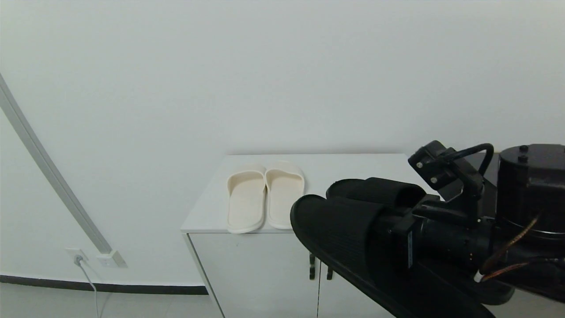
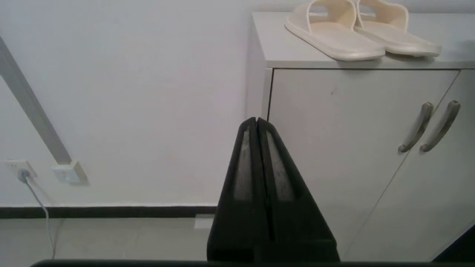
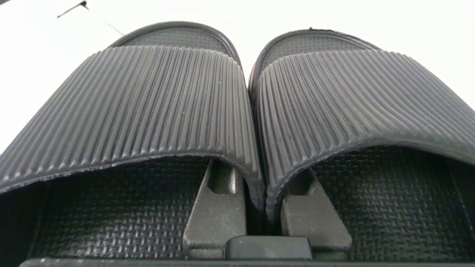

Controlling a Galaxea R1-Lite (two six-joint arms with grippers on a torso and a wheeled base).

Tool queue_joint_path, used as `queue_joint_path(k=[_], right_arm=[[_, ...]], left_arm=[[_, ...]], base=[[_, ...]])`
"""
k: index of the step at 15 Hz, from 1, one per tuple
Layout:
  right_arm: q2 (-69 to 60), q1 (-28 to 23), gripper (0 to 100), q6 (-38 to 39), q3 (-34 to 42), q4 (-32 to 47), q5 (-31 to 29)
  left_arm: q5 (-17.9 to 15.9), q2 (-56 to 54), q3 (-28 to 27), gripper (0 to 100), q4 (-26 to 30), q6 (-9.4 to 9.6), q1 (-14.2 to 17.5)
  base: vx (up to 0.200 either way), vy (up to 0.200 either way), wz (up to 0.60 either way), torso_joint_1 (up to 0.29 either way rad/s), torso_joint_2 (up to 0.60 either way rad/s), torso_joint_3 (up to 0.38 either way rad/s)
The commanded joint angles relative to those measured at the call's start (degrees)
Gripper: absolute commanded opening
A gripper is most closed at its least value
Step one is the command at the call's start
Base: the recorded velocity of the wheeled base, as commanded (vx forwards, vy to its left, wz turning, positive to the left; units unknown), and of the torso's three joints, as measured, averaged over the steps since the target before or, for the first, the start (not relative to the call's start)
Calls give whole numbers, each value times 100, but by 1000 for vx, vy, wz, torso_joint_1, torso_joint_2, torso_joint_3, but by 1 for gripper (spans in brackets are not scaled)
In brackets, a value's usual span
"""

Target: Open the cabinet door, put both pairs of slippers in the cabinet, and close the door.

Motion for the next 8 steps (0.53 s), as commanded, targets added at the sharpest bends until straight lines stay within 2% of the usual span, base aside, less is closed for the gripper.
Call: queue_joint_path(k=[1,8], right_arm=[[-239,5,0,2,249,-11,26],[-230,22,0,-16,276,-3,53]], left_arm=[[2,-1,1,0,0,-1,2],[2,-1,1,0,0,-1,2]], base=[[0,0,0,0,0,0],[0,0,0,0,0,0]])
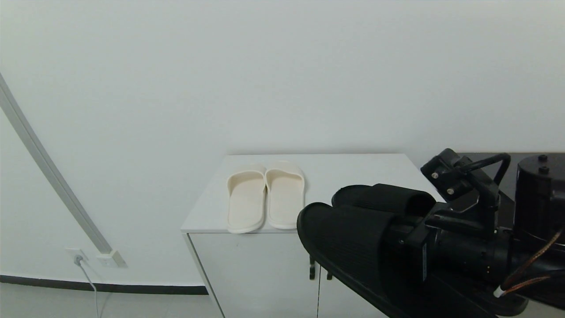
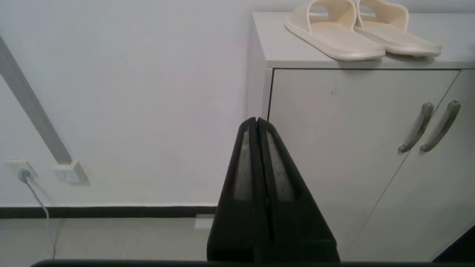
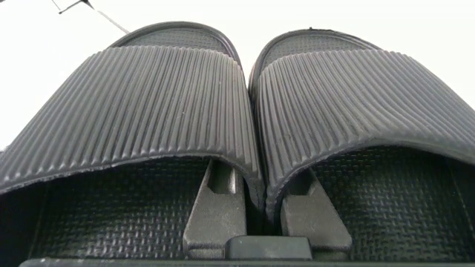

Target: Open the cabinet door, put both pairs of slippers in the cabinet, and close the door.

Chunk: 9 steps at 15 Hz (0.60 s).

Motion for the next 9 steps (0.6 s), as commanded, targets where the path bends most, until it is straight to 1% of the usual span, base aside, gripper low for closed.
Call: queue_joint_path(k=[1,8,9], right_arm=[[4,9,0,-1,0,-1,0],[48,0,0,-36,237,-10,18],[12,0,0,-62,273,-1,18]], left_arm=[[2,-1,1,0,0,-4,0],[2,-1,1,0,0,-4,0],[2,-1,1,0,0,-4,0]], base=[[0,0,0,0,0,0],[-200,0,0,-1,4,1],[0,0,0,0,0,0]])
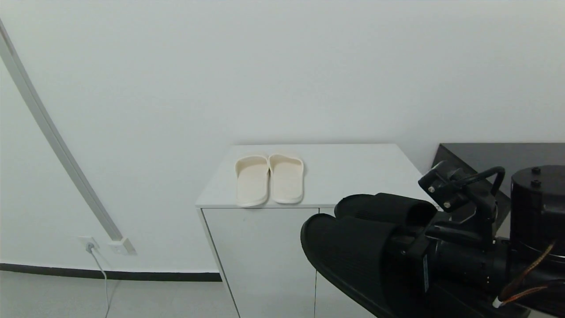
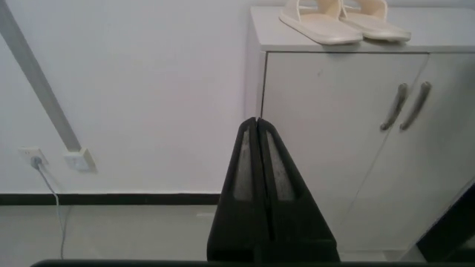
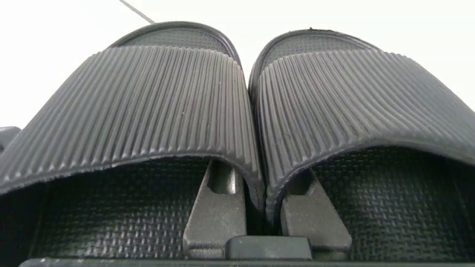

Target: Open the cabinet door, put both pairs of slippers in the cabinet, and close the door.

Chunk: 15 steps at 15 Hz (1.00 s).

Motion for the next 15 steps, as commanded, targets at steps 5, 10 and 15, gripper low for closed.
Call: queue_joint_path(k=[5,10,15], right_arm=[[23,-4,0,-135,36,-10,1],[5,5,0,-170,106,-10,10],[32,5,0,-284,150,-81,10]], left_arm=[[22,-1,10,0,0,20,0],[4,-1,1,0,8,20,0],[4,-1,1,100,0,-6,0]], base=[[0,0,0,0,0,0],[0,0,0,-78,189,111],[0,0,0,-207,524,314]])
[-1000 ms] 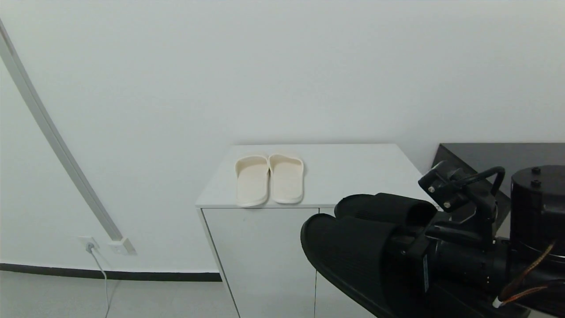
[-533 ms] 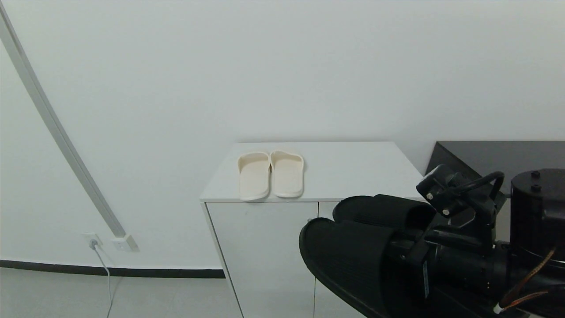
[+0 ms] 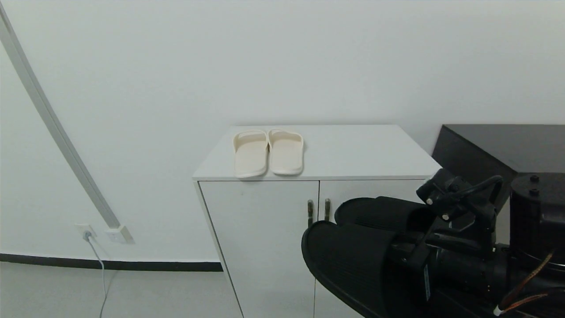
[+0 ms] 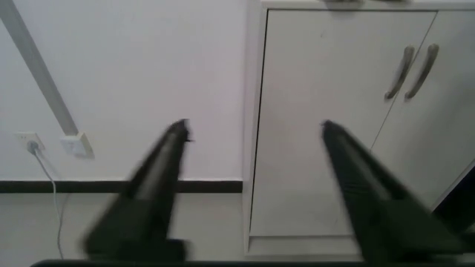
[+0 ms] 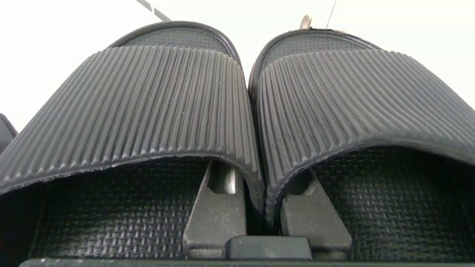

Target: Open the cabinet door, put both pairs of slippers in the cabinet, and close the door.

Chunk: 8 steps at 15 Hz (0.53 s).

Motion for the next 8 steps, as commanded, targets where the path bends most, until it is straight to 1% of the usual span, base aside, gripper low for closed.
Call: queue_joint_path(k=[1,8], right_arm=[[29,0,0,-9,15,-7,2],[108,0,0,-18,59,-7,2]], left_arm=[[2,-1,2,100,-5,-1,0],[2,-1,2,100,-5,8,0]], base=[[0,0,0,-203,510,320],[0,0,0,-175,501,321]])
